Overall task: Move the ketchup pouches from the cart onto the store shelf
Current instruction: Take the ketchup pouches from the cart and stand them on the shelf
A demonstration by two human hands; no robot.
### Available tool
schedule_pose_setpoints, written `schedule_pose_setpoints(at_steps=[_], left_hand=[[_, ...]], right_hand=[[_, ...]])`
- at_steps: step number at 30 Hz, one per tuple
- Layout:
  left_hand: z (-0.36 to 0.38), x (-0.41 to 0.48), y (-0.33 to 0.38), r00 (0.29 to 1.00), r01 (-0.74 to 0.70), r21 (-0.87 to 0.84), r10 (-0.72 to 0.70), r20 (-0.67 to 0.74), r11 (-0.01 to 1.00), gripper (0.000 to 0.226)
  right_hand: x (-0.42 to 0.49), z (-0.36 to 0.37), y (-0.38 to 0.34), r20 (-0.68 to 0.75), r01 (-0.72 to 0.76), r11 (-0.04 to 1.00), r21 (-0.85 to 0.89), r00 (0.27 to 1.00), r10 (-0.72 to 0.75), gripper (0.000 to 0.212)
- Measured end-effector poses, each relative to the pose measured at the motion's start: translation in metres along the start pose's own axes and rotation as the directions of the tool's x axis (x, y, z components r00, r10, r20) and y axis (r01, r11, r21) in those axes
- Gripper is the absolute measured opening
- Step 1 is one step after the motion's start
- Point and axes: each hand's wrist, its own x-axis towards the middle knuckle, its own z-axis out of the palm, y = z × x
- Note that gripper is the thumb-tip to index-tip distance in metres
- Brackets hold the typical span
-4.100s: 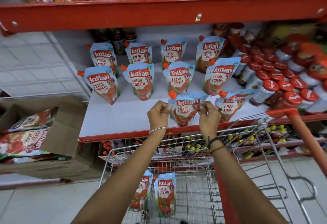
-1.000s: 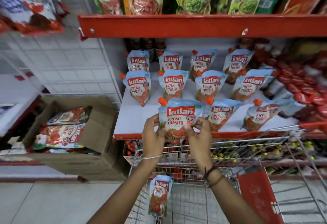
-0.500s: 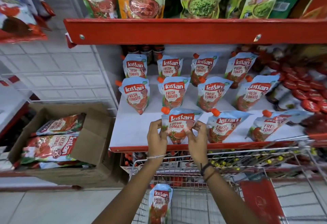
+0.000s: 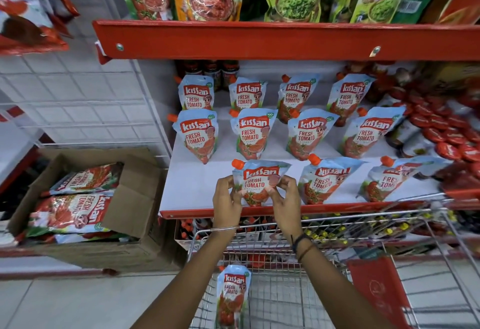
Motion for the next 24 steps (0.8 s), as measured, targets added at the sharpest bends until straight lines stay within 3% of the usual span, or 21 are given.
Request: schedule_pose_setpoints(at_steps=[4,7,10,13,17,20,22,24], left_hand=[[-0.006,-0.005,0.007,0.991,0.087,-0.043,-0.082,0.106,0.995,0.040],[-0.018,-0.024,0.002,0.996,0.044,-0.044,-0.041,0.077,0.998,0.041],[-0.035,-0.057,-0.012,0.996,-0.019,0.006,0.019,0.086,1.000,0.038],[-0.044,-0.093,-0.047,0.983,0.044,0.070,-0.055,0.175,0.997,0.042],[-0.043,-0.132,-0.105,0.908,0.294,0.133,-0.320,0.269,0.946,0.062],[-0.038,-0.155,-0.146,0.843,0.393,0.194,-0.436,0.314,0.899,0.071],[-0.029,-0.168,-0.178,0.841,0.434,0.191,-0.472,0.263,0.880,0.087],[-0.017,-0.178,-0.210,0.780,0.526,0.258,-0.580,0.235,0.811,0.082]], right_hand=[[-0.012,0.000,-0.002,0.043,-0.045,0.999,0.023,0.998,0.044,0.036],[-0.038,0.000,0.002,0.029,-0.084,0.996,0.006,0.996,0.084,0.050],[-0.077,0.001,0.018,0.042,-0.151,0.989,0.012,0.988,0.150,0.053],[-0.115,0.007,0.051,0.104,-0.246,0.968,-0.057,0.962,0.251,0.052],[-0.150,0.019,0.108,0.152,-0.465,0.873,-0.148,0.861,0.484,0.044],[-0.167,0.031,0.150,0.148,-0.585,0.771,-0.251,0.764,0.627,0.037],[-0.175,0.041,0.174,0.125,-0.676,0.698,-0.238,0.691,0.712,0.028],[-0.183,0.054,0.206,0.092,-0.726,0.642,-0.246,0.642,0.761,0.009]])
